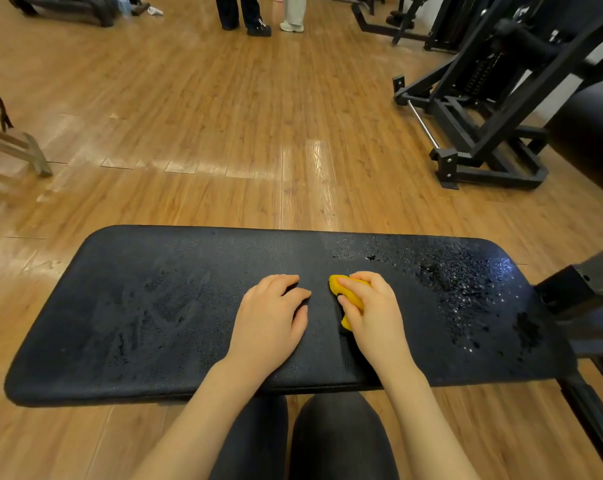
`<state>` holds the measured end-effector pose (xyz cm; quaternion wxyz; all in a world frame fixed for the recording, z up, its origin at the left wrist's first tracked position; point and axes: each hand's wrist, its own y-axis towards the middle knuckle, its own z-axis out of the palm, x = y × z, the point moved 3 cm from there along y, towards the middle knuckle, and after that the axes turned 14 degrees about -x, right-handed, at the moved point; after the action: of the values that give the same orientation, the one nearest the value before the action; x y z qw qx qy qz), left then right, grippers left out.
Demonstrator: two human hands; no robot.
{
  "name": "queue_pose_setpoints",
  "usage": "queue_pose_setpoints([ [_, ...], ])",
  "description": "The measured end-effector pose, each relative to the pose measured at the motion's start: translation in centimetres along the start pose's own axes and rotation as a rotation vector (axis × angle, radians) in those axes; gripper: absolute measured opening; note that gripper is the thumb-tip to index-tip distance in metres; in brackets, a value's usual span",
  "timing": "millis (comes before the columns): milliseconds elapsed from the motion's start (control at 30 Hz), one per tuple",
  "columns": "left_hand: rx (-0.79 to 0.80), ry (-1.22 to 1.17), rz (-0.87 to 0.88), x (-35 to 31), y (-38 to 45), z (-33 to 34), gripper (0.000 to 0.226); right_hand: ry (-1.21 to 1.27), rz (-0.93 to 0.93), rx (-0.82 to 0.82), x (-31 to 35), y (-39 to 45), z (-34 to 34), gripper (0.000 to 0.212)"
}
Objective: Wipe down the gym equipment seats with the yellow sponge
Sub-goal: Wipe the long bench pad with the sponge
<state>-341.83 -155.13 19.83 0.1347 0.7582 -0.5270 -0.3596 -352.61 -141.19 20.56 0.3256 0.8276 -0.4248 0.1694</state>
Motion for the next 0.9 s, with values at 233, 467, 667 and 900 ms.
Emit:
queue_pose_setpoints([
  [233, 0.013, 0.125, -0.046, 2.3, 5.7, 2.7, 0.031, -0.018, 0.027, 0.017, 0.6, 5.3, 2.6, 0.031],
  [467, -0.015, 0.128, -0.023, 2.9, 5.2, 3.4, 0.032, -0.03, -0.031, 0.008, 0.5, 4.9, 2.3, 0.033],
  [667, -0.017, 0.127, -0.03, 3.0, 5.4, 3.5, 0.031, 0.032, -0.005, 0.054, 1.4, 7.1, 3.1, 0.029],
  [900, -0.027, 0.115, -0.022, 2.9, 5.5, 3.2, 0.03, -0.039, -0.054, 0.061, 1.3, 9.6, 4.5, 0.033],
])
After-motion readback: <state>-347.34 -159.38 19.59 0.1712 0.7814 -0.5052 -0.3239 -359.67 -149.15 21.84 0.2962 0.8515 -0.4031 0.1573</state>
